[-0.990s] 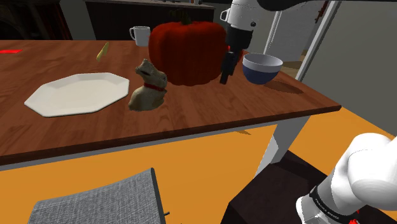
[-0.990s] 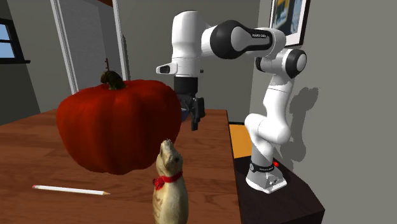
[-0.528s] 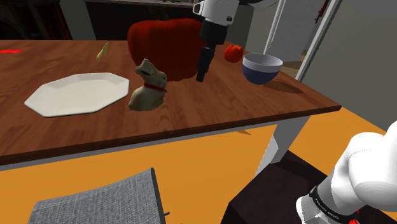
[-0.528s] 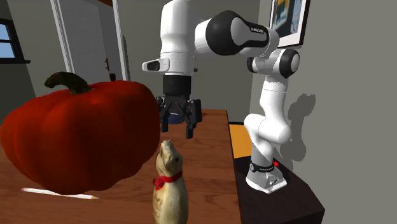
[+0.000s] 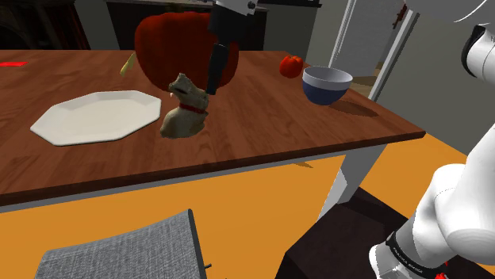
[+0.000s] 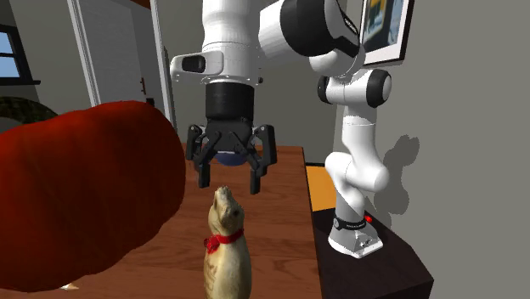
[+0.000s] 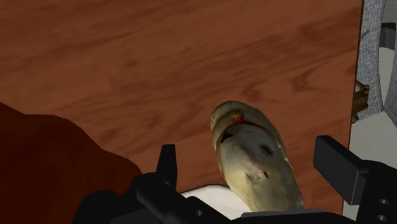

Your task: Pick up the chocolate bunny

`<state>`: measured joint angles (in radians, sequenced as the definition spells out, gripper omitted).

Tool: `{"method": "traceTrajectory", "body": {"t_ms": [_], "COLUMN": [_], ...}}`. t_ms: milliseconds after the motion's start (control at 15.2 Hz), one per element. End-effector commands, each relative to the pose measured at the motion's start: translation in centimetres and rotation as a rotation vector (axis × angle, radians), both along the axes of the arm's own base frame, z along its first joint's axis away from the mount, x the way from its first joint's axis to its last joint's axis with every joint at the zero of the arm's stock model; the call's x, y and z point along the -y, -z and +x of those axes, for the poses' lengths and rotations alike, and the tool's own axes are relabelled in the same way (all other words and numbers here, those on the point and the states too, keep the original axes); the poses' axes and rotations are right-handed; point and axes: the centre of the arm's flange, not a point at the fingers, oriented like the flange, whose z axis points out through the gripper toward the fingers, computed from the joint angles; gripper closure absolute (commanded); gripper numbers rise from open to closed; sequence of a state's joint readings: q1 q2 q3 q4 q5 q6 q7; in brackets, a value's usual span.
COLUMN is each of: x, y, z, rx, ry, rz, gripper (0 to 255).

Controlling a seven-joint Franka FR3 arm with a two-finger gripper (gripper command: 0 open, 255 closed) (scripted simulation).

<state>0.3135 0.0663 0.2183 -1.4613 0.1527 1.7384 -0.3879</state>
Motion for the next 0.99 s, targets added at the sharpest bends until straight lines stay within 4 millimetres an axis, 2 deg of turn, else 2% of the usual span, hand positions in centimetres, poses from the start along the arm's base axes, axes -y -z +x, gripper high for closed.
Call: {"method": "traceTrajectory", "body": {"t_ms": [0, 66, 528, 660, 726, 924], "x": [-2.1, -2.9, -2.9, -2.9, -3.1, -2.9], "y": [-0.1, -0.4, 3.3, 3.6, 3.7, 4.0], "z": [0.5, 0.6, 0.6, 0.6, 0.7, 0.4], "rx": [0.011, 0.017, 0.017, 0.017, 0.016, 0.017], "ry": [-0.054, -0.076, -0.076, -0.076, -0.076, -0.076], "rz": [0.016, 0.022, 0.022, 0.022, 0.022, 0.023], "gripper": [0, 0, 0, 0, 255, 255]}}
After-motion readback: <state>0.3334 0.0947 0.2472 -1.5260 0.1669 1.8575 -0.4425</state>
